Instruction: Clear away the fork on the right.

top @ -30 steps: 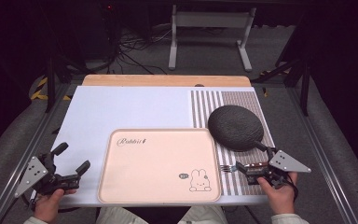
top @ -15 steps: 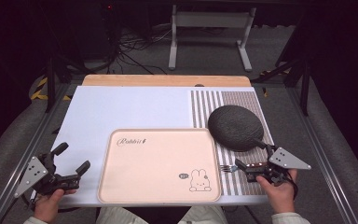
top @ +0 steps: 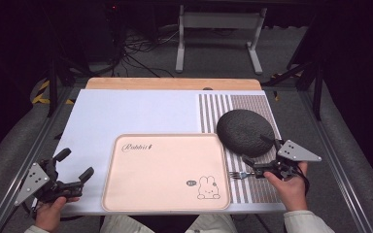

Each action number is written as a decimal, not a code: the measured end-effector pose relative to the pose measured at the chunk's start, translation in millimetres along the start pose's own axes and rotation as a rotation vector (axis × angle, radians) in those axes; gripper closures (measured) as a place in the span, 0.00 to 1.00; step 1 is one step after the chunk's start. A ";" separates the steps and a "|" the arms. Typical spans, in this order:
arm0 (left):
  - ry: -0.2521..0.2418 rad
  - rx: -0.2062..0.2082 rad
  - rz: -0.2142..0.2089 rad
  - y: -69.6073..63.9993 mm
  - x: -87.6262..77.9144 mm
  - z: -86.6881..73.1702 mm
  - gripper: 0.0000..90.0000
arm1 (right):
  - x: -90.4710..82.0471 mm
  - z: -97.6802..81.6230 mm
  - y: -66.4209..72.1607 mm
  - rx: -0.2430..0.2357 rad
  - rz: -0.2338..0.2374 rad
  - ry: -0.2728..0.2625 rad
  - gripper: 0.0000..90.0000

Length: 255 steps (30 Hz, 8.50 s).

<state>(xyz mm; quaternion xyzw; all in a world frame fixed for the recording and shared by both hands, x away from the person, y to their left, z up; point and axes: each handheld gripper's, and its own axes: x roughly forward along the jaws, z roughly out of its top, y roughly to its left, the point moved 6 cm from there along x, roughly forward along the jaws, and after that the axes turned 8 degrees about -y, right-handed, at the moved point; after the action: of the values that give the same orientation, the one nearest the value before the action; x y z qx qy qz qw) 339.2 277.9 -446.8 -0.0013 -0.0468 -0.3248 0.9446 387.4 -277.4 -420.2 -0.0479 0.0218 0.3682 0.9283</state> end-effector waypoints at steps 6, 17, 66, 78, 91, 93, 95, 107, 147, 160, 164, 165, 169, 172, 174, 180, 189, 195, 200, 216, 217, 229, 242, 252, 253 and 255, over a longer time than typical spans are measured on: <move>-0.003 -0.005 0.000 0.0 0.3 0.0 0.02 | 6.6 7.0 -4.0 -0.032 0.013 0.040 0.03; 0.005 0.000 -0.001 0.1 0.4 -0.4 0.02 | 6.3 18.7 -11.1 -0.124 0.096 0.286 0.09; 0.022 0.000 0.001 -0.5 1.5 -1.8 0.03 | -13.5 -14.4 -15.5 -0.397 0.413 1.096 0.20; 0.023 0.001 0.001 -0.3 1.8 -2.1 0.03 | -14.4 -32.1 -14.9 -0.386 0.464 1.137 0.30; 0.018 0.001 0.000 -0.3 1.2 -1.4 0.03 | -13.4 -50.5 -21.1 -0.408 0.503 1.174 0.52; 0.019 0.002 -0.001 -0.5 1.3 -1.4 0.03 | -12.7 -51.6 -22.0 -0.414 0.509 1.176 0.52; 0.019 0.004 -0.003 -0.7 1.2 -1.4 0.03 | -11.7 -51.9 -23.1 -0.427 0.515 1.174 0.53; 0.017 0.003 -0.004 -0.8 1.4 -1.4 0.03 | -11.1 -55.5 -27.8 -0.446 0.532 1.175 0.67; 0.017 0.002 -0.003 -0.4 1.0 -1.4 0.03 | -12.9 -55.2 -21.6 -0.465 0.607 1.213 0.87; 0.015 -0.001 -0.001 -0.7 1.1 -1.3 0.03 | -14.8 -50.3 -21.3 -0.449 0.603 1.195 0.88; 0.013 -0.002 0.002 -0.5 0.8 -1.1 0.03 | -17.0 -41.3 -20.9 -0.423 0.591 1.192 0.88; 0.013 -0.002 0.002 -0.5 0.8 -1.1 0.03 | -17.0 -41.3 -20.9 -0.423 0.591 1.192 0.88; 0.013 -0.003 0.000 -0.6 1.1 -1.1 0.03 | -14.9 -28.6 -18.9 -0.450 0.582 1.160 0.88; 0.014 -0.002 0.000 -0.8 0.9 -0.9 0.03 | -12.5 -19.6 -17.1 -0.461 0.576 1.145 0.88; 0.013 -0.003 0.001 -0.5 0.6 -0.9 0.03 | -11.4 -13.2 -15.9 -0.469 0.576 1.140 0.88; 0.013 -0.002 -0.001 -0.4 0.7 -0.8 0.03 | -6.3 6.1 -13.8 -0.493 0.559 1.101 0.88; 0.012 -0.002 -0.001 -0.5 0.6 -0.7 0.03 | 8.0 25.9 -0.8 -0.495 0.545 1.055 0.87; 0.008 -0.005 0.000 -0.3 0.3 -0.2 0.03 | 17.6 35.4 9.7 -0.438 0.516 1.053 0.87; 0.009 -0.001 0.000 -0.7 0.7 -0.4 0.03 | 25.5 43.2 17.7 -0.359 0.480 1.055 0.87; 0.010 0.007 -0.006 -1.9 2.1 -0.3 0.03 | 47.7 50.1 45.1 -0.297 0.396 1.064 0.88; 0.010 0.006 -0.004 -1.7 2.1 -0.3 0.03 | 49.1 49.9 47.0 -0.280 0.386 1.069 0.88; 0.006 0.005 -0.003 -1.2 1.7 0.2 0.03 | 68.8 50.3 69.7 -0.151 0.300 1.059 0.87; 0.005 0.005 -0.006 -1.2 1.7 0.7 0.03 | 84.9 51.1 88.6 0.007 0.144 1.033 0.88; 0.005 0.006 -0.005 -1.1 1.7 0.9 0.03 | 93.2 44.1 97.6 0.088 0.011 1.032 0.88; 0.005 0.006 -0.005 -1.1 1.7 0.9 0.03 | 93.7 43.2 98.4 0.093 0.009 1.036 0.88; 0.005 0.006 -0.006 -1.1 1.5 1.0 0.03 | 95.1 39.7 100.4 0.098 0.010 1.040 0.88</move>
<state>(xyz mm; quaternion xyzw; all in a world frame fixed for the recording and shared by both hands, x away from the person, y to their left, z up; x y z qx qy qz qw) 339.7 276.1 -445.7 0.0026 -0.0456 -0.3275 0.9437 388.0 -135.7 -395.2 -0.1807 0.4974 0.2989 0.7941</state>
